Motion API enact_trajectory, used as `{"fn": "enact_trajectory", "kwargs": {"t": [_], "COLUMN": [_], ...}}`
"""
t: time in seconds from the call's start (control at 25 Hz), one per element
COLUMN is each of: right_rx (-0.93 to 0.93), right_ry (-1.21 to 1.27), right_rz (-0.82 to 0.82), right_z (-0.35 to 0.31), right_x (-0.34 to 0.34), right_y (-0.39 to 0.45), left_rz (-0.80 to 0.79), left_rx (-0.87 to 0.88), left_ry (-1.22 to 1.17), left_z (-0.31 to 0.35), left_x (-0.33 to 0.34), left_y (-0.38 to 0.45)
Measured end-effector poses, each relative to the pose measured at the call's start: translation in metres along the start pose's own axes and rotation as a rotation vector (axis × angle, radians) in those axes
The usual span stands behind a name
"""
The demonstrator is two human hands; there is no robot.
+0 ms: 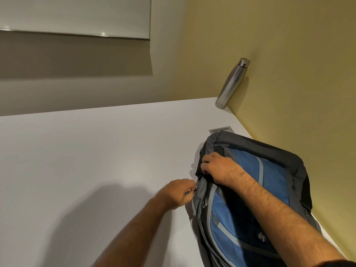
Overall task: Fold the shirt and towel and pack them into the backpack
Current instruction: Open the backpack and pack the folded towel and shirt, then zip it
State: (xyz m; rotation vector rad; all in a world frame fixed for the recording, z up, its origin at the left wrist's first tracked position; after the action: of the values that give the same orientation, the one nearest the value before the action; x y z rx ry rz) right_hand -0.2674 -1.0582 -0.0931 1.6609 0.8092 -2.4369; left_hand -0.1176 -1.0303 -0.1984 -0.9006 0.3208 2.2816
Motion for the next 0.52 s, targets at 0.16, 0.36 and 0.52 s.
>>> {"fn": "enact_trajectory", "kwargs": {"t": [0.16,0.36,0.52], "right_rx": [0.015,0.038,0.062], "right_ry": [-0.012,0.004,-0.022], "right_rz": [-0.021,-0.031,-0.025], "right_z": [-0.003,-0.006,-0.01], "right_x": [0.0,-0.001,0.0], "right_y": [0.001,-0.002,-0.003], "left_rz": [0.015,0.102,0.091], "left_rx": [0.029,0.192,0.269], "left_ry": [-0.057,0.008,0.076], "left_z": [-0.005,-0.004,0.003], "left_x": [0.008,0.016,0.018], "left_y": [-0.021,-0.044,-0.057]}}
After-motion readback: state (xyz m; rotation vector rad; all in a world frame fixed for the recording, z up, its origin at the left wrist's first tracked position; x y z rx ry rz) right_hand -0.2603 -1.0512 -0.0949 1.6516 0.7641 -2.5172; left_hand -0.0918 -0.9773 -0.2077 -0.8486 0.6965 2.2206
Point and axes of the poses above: each hand's wrist, its own y-axis towards the middle knuckle, its own x-axis out of the palm, z = x × y, the point moved 3 cm from there along y, towards the middle knuckle
